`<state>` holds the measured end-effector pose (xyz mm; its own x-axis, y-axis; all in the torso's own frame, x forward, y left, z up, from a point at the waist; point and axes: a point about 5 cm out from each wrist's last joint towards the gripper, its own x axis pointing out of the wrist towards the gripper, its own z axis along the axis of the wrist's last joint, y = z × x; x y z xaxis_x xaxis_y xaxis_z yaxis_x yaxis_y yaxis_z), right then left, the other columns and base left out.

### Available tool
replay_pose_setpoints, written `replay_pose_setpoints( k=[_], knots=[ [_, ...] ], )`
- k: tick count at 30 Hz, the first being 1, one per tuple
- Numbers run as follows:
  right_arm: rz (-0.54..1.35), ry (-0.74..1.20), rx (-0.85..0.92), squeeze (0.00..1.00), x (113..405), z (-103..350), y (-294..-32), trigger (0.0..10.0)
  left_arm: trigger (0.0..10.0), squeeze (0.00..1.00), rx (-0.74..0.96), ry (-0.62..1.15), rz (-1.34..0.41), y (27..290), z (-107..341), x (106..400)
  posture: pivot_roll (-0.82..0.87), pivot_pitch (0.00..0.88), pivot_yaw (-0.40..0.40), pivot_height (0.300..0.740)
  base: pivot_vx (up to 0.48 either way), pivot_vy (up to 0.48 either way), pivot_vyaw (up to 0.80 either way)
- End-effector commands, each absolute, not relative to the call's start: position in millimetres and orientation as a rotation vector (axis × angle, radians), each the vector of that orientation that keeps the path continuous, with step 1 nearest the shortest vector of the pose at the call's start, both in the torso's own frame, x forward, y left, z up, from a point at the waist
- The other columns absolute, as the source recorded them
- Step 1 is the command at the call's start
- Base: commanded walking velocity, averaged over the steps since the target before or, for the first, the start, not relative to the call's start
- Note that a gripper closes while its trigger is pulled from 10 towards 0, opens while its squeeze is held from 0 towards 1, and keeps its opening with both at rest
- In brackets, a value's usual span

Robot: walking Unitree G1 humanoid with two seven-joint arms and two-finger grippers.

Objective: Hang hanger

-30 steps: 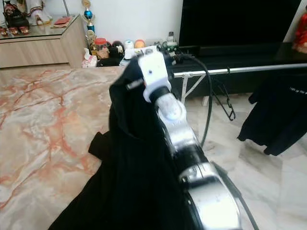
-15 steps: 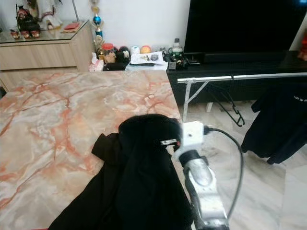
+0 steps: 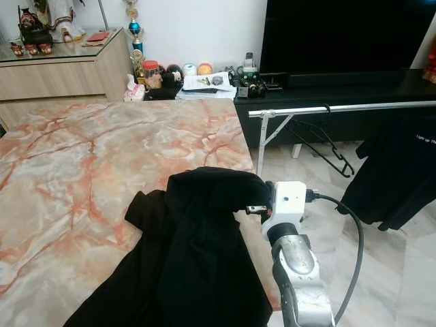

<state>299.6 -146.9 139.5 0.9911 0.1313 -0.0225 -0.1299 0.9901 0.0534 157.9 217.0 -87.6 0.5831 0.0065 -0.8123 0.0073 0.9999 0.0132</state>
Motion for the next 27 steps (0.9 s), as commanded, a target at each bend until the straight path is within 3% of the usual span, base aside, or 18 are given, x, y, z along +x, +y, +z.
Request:
replay_pose_setpoints(
  k=[1,19,27],
  knots=[
    [0.133,0.046,0.049,1.0,295,137,-147,10.0,10.0,0.0,0.027,0.969,0.002,220,-89,153,0.03,0.037,0.03,0.74,0.0,0.0,0.0],
    [0.167,0.064,0.013,1.0,266,132,-148,10.0,10.0,0.0,0.047,0.97,-0.015,220,-89,154,0.03,0.065,0.034,0.74,0.0,0.0,0.0],
    [0.209,0.097,-0.123,1.0,251,125,-150,10.0,10.0,0.0,0.054,0.988,-0.001,227,-89,151,0.02,0.069,0.032,0.74,0.0,0.0,0.0]
  ],
)
